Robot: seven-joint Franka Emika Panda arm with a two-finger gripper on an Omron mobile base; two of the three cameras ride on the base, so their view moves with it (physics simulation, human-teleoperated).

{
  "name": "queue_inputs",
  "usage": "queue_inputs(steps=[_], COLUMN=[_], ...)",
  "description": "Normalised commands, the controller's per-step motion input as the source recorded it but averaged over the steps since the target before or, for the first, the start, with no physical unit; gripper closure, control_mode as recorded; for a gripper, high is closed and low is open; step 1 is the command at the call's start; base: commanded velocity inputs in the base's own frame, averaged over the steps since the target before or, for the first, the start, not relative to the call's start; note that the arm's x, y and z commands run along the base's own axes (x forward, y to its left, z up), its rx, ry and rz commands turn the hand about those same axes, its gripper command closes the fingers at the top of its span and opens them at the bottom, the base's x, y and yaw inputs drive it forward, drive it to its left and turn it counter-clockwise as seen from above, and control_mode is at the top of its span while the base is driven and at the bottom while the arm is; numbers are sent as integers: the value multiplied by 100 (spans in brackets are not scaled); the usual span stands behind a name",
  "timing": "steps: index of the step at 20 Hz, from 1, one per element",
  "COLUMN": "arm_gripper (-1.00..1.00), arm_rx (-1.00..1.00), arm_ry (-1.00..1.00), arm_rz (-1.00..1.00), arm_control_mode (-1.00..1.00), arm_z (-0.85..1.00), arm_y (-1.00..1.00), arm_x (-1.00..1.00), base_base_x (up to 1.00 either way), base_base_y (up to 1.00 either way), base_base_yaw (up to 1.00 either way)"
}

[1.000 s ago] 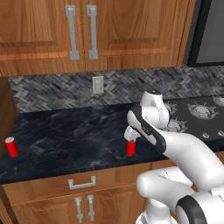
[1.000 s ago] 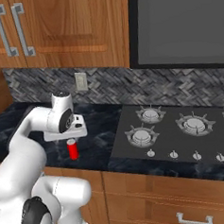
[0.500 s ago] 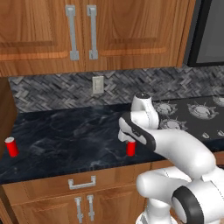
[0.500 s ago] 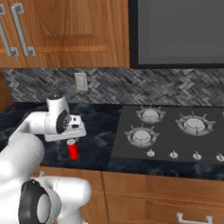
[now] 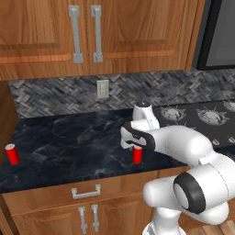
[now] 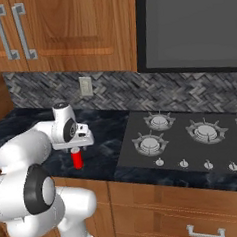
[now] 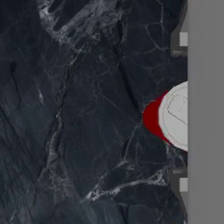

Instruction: Four empty soda cans are scattered around the kitchen. Gather all the cans and cluster them next to the stove for recycling.

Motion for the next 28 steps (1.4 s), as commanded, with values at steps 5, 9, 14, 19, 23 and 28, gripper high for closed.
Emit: queue_inputs(steps=[5, 9, 14, 19, 23, 28], arm_gripper=[-100, -100, -100, 100, 100, 100], arm_rx=[0, 0, 2, 2, 1, 1], arm_ry=[2, 3, 3, 3, 2, 0], arm_rz=[-2, 0, -1, -1, -1, 0], arm_control_mode=[-100, -100, -100, -100, -100, -100], arm_z=[-21, -13, -15, -13, -4, 12], arm_y=[0, 0, 0, 0, 0, 0], arm_x=[18, 1, 0, -1, -1, 0], base_base_x=[0, 0, 0, 0, 0, 0], base_base_y=[0, 0, 0, 0, 0, 0], base_base_yaw=[0, 0, 0, 0, 0, 0])
